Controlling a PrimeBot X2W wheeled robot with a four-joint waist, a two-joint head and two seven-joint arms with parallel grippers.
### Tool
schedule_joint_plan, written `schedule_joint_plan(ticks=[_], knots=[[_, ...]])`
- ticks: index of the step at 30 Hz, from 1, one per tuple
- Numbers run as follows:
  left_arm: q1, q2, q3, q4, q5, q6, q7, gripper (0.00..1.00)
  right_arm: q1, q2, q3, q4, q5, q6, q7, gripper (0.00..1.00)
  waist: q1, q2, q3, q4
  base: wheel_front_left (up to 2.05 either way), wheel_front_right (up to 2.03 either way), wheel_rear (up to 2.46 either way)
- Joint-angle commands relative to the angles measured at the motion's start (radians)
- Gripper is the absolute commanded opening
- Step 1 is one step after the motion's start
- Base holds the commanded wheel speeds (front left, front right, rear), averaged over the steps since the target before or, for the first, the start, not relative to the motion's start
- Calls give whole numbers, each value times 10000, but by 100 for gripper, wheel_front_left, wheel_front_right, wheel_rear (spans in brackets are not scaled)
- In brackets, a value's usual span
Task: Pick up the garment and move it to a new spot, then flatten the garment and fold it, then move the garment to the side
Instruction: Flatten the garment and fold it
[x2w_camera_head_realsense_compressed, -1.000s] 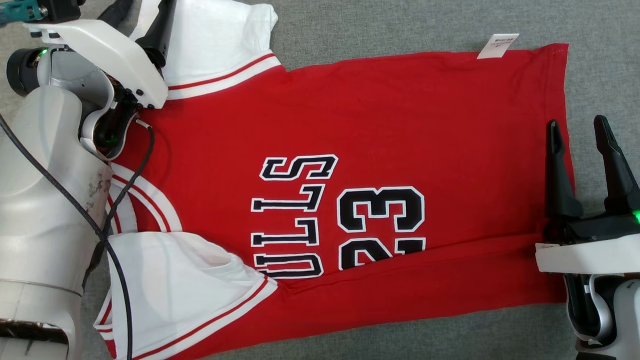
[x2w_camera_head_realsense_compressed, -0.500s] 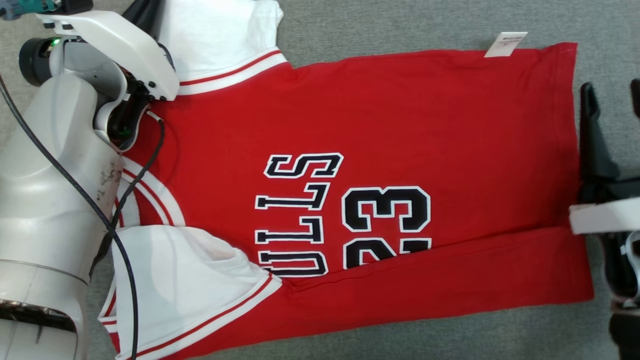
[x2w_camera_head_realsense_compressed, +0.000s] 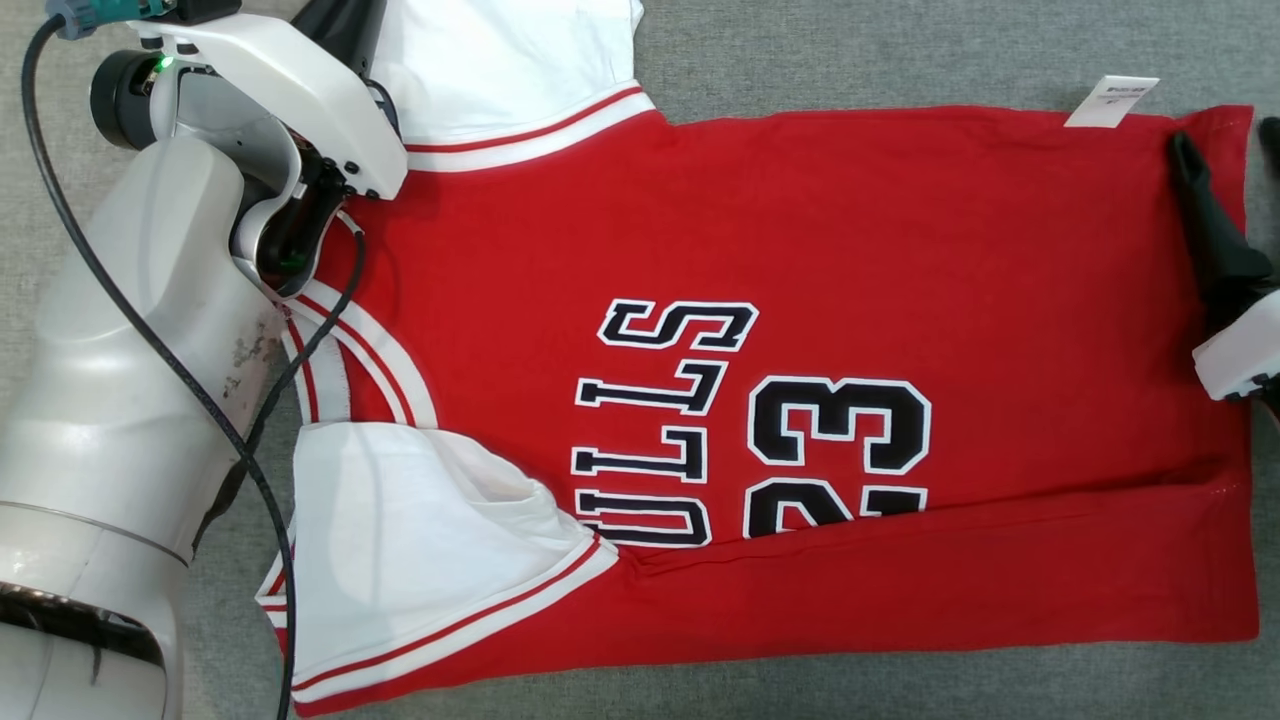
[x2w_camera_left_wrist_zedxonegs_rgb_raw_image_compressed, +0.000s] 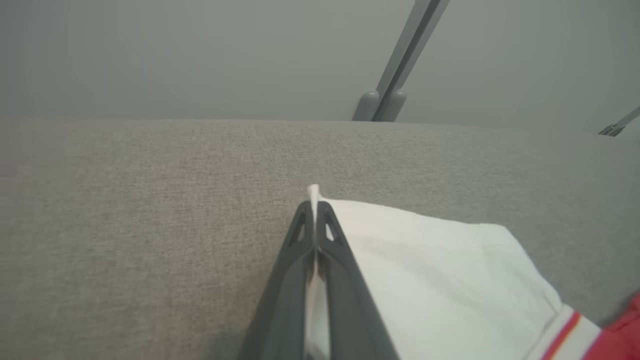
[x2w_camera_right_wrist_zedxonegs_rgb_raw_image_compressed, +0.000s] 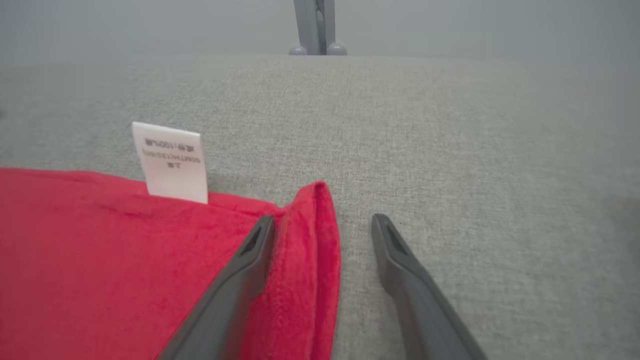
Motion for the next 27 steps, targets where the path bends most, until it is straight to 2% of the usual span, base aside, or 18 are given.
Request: schedule_joint_plan(ticks=[1, 2, 3, 4, 8, 14, 27], knots=[[-225, 74, -54, -44, -98, -9, -104, 0, -126, -161, 74, 77, 106, -3, 250, 71, 0, 0, -9, 26, 0, 0, 0], [-223, 87, -126, -70, -153, -9, -171, 0, -180, -221, 121, 113, 236, -3, 509, 43, 0, 0, -10, 41, 0, 0, 0], [-211, 112, -194, -86, -213, -10, -211, 0, -198, -308, 236, 171, 348, -3, 847, 33, 0, 0, -15, 54, 0, 0, 0], [-210, 150, -265, -123, -261, -10, -298, 0, -239, -413, 274, 150, 440, -3, 1087, 0, 0, 0, -14, 67, 0, 0, 0], [-320, 341, -478, -378, -413, -10, -635, 0, -476, -719, 244, -239, 827, -5, 1672, 0, 0, 0, -18, 120, 0, 0, 0], [-419, 648, -651, -972, -674, -9, -1108, 0, -730, -1040, 17, -924, 946, -5, 1672, 0, 0, 0, -165, 242, 0, 0, 0], [568, 1436, -587, -2698, -950, 1, -1675, 0, -107, -781, -218, -1595, 1614, -3, 1512, 0, 0, 0, -510, 335, 0, 0, 0]])
